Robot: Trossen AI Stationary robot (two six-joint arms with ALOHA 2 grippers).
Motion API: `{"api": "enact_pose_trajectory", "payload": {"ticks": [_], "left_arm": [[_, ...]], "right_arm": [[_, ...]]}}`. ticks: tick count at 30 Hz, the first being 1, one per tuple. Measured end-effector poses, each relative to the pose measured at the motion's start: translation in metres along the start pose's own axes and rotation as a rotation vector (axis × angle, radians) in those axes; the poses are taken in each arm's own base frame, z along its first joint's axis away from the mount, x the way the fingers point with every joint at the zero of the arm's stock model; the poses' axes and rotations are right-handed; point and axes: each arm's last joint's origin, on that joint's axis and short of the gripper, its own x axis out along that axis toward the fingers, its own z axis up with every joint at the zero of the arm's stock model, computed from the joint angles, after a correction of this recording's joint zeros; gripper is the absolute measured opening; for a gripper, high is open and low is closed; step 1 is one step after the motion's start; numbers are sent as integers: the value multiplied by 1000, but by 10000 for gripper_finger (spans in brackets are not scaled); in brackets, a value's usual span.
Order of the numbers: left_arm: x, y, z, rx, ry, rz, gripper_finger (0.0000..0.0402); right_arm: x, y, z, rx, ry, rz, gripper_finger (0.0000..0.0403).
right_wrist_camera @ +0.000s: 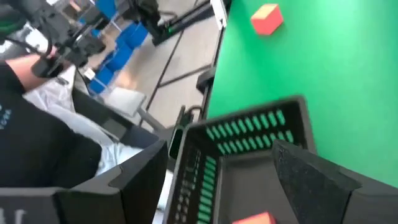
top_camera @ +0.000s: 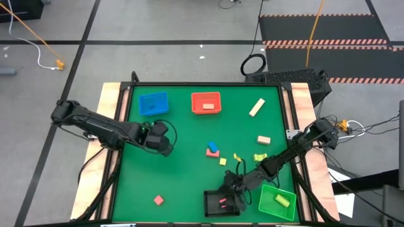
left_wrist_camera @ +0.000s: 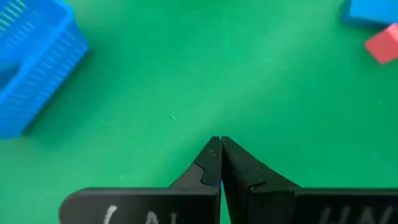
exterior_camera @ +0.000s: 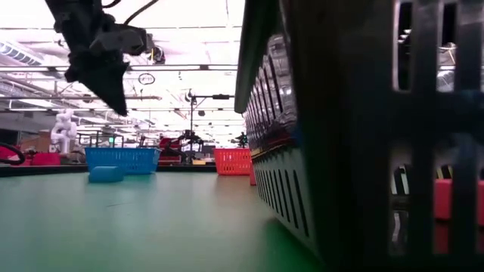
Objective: Sort & place blocks by color
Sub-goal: Put the left blue block into the blue bin
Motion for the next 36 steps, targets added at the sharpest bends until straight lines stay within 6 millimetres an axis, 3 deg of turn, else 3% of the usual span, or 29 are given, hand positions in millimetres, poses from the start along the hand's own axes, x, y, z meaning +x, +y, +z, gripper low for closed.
{"api": "enact_pose_trajectory", "payload": {"ticks": [5,9,27,36], "left_arm": [[-2,5,5,26,12,-9,2],[3,-1,1,-99,74,-30,14],[43,-32,-36,-412,110,195,202],[68,-43,-42,-477,122,221,229]], "right_arm": [[0,-5,2,6,3,-21,281],[0,-7,3,7,10,-35,281],[0,-7,2,0,30,-23,281],[0,-7,0,19,57,0,281]]}}
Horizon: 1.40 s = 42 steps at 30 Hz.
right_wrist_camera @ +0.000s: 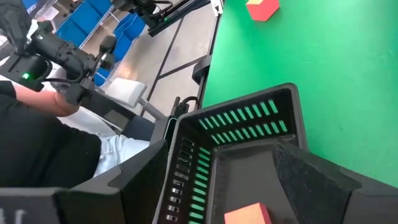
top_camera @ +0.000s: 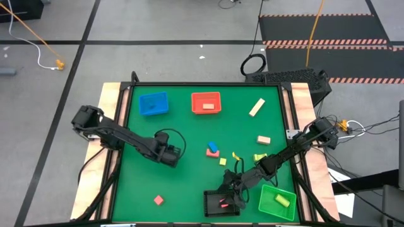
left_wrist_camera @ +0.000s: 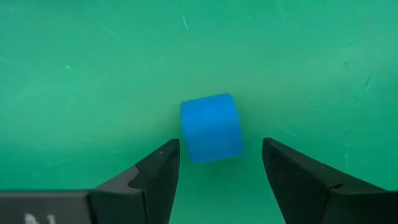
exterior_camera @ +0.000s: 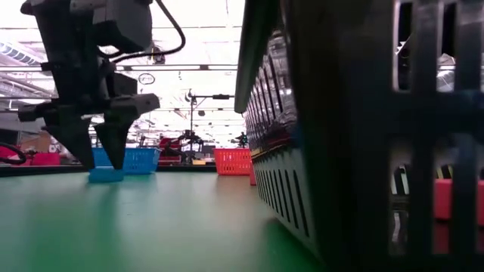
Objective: Sort & place blocks by color
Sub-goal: Put the left blue block into the blue bin
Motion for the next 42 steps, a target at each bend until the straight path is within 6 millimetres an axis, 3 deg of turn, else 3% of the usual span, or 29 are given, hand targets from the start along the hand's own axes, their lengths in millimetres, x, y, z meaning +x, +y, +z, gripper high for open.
{"api": "enact_pose_trajectory", "payload": {"ticks": [8,14,21,26,36,42], "left_arm": [[16,-2,-5,17,-21,69,220],[16,-3,-5,49,-42,68,130],[16,-2,-4,93,-77,68,130],[0,-2,4,105,-157,-5,130],[-46,4,48,149,-424,-197,130],[-48,17,90,127,-512,-109,130]], "right_arm": [[0,-1,-1,-1,15,-13,281],[0,-2,-2,-1,23,-24,281],[0,-2,-2,8,17,-21,281],[-1,-6,6,74,-11,-26,281],[-22,-14,44,-21,-113,-63,281],[-43,-22,68,-127,-159,-129,281]]}}
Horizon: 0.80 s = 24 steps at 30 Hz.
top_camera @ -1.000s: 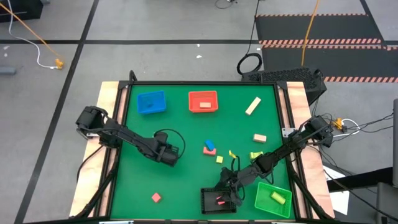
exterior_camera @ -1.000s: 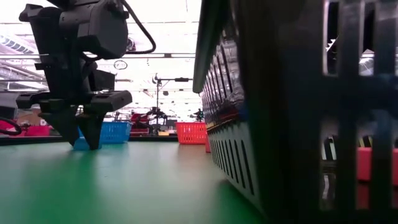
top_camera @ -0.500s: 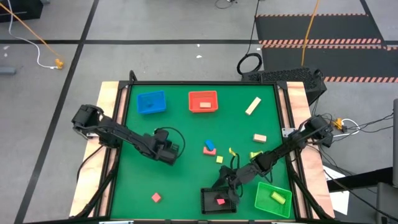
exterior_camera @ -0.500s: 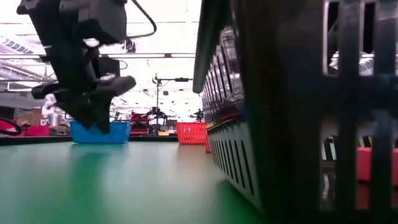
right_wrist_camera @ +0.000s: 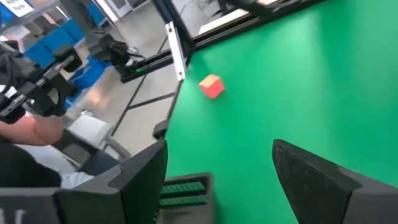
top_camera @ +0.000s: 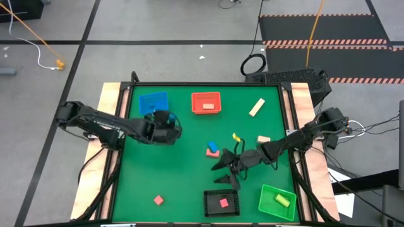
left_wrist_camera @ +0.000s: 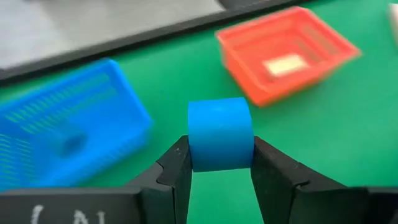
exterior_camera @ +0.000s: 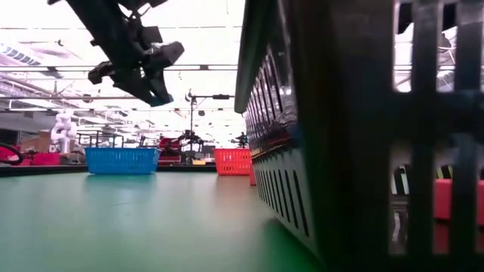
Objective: Sort & place blocks by color
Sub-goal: Put the left blue block into the blue bin
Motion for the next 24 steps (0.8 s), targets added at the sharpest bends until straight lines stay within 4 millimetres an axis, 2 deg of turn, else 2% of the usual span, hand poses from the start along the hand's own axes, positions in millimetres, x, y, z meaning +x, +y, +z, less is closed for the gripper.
{"api": "enact_pose_trajectory", "payload": {"ticks": [5,11,16,24], "left_arm": [[26,21,22,3,34,118,130],[45,43,34,22,119,212,130],[52,58,34,42,222,268,130],[68,83,26,-11,269,381,130]], "right_arm": [[-12,-18,11,-1,-38,-108,281],[-24,-42,9,21,1,-312,281],[-31,-57,9,25,22,-468,281],[-39,-77,19,31,2,-567,281]]}}
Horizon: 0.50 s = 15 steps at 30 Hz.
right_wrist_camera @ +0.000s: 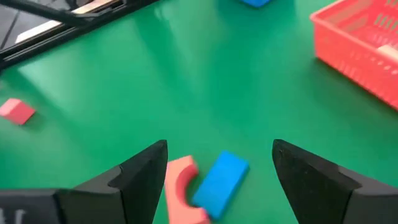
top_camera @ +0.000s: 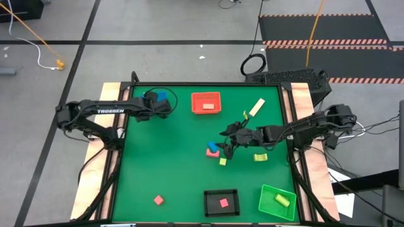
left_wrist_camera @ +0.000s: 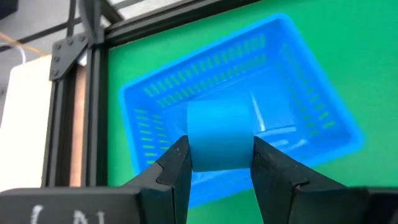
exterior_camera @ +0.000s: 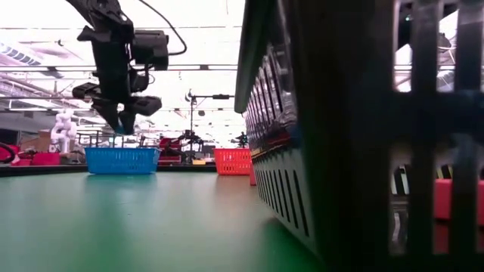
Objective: Sort & place blocks by color
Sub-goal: Put the left blue block into the blue bin, then put the top red block into the black bin
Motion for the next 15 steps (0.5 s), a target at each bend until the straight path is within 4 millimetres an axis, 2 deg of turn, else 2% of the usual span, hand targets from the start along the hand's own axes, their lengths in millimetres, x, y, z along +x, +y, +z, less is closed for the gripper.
{"api": "enact_pose_trajectory", "payload": {"ticks": [8,15], "left_arm": [[17,8,-7,-28,20,40,132],[20,11,-5,-36,1,71,262]], "right_arm": [[3,-10,5,22,-8,-29,281],[3,-10,4,21,-3,-31,281]]}}
